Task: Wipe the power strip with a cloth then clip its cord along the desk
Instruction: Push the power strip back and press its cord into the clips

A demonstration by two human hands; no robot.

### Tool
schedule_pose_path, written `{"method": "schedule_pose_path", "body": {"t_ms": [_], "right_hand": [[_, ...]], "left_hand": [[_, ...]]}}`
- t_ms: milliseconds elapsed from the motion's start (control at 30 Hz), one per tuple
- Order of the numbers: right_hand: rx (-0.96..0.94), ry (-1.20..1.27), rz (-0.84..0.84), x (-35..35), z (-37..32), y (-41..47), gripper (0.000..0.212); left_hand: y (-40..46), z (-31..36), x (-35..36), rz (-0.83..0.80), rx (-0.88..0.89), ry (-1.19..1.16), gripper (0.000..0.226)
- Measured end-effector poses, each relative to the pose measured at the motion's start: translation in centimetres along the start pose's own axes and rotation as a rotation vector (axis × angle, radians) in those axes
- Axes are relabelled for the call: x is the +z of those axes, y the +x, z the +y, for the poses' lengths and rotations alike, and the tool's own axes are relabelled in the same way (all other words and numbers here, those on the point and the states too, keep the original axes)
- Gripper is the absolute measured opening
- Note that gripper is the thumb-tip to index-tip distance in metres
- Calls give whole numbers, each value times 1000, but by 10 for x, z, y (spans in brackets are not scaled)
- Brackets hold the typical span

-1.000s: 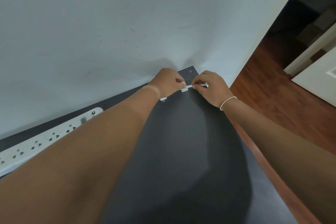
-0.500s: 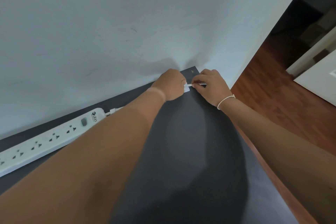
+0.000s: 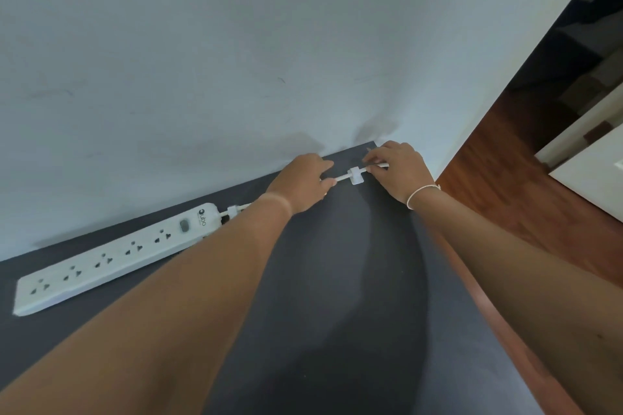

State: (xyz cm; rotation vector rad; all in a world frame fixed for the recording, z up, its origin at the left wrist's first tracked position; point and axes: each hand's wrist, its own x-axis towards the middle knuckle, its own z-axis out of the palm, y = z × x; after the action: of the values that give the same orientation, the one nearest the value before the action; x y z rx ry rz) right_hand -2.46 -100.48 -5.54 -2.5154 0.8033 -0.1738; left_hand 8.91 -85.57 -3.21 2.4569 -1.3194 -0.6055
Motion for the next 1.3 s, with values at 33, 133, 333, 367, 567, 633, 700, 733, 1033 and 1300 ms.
{"method": "schedule_pose_path", "body": {"t_ms": [33,133,333,367,567,633,700,733,1033,1300], "right_hand": [[-11,1,6,-1,-5,-2,19],[-68,1,-14,-3,-30,-4,22],[-269,-2,-170,14,-116,-13,32],[-297,-13,-204,20,-130,-17,36],[-410,-127,-357,61,-190,-35,54],[-430,-166,-387,73,-202,-40,57],[-434,-194,-397,83,-211,-43,58],[-430,-197,-389,88,-214,-44,56],[-349,-212,-290,101,-225,-47,41],[-271,-227,-271,86,-241,-58,44]], "left_hand": [[-8,-8,-6,2,-23,6,40],[-35,-38,-25,23,-97,32,44],[-111,-101,-57,74,-269,37,50],[-125,-110,-61,73,-298,38,51],[-199,-168,-79,-35,-440,94,74],[-217,-184,-82,-73,-479,151,76],[-230,-200,-83,-88,-502,183,71],[-235,-207,-83,-88,-504,195,69],[-231,-239,-83,-8,-443,225,51],[-244,-234,-94,8,-435,172,51]]}}
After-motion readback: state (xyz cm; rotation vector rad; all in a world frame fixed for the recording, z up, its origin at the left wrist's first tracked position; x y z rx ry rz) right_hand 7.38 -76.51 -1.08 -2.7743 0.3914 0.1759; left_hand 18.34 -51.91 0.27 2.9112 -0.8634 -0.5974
